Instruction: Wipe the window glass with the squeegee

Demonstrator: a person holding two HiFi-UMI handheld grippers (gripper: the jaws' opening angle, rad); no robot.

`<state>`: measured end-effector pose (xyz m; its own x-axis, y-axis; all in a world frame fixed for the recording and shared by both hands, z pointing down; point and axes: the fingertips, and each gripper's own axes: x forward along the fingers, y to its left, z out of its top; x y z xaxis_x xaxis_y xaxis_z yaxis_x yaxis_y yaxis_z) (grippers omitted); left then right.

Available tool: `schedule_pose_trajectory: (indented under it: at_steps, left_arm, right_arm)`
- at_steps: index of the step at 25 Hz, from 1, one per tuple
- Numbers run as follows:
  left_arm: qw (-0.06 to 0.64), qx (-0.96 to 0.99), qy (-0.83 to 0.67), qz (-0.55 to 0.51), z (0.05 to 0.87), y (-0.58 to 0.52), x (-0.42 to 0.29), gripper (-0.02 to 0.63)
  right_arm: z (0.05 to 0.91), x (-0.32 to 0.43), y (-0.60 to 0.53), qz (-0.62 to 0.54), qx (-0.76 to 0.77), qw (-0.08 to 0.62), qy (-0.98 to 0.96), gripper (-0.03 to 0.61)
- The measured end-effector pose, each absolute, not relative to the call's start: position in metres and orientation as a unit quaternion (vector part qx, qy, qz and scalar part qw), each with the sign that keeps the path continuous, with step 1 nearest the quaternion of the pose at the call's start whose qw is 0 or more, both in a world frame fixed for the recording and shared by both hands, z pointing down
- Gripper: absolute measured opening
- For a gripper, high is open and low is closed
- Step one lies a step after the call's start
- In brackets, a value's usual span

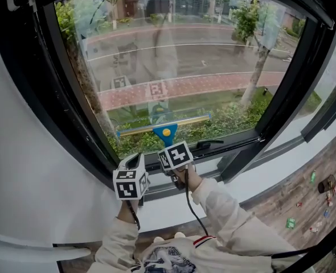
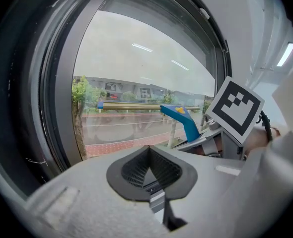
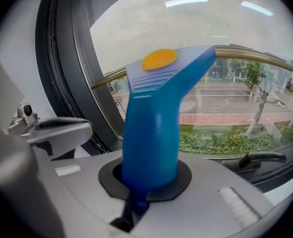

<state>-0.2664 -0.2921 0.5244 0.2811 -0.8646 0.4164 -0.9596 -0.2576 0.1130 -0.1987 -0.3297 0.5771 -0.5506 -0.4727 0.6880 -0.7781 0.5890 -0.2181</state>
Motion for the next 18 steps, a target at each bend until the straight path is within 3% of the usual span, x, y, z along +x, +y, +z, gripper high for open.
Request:
schedule_pose_trajectory:
  at_steps: [18]
  left_arm:
    - [0.191,0.777,-0.583,0.14,0.539,-0.289,-0.27,0.0]
  right_arm:
    - [0.632,-0.195,-0.316,0.297,0.357,0.328,-0.822,0.021]
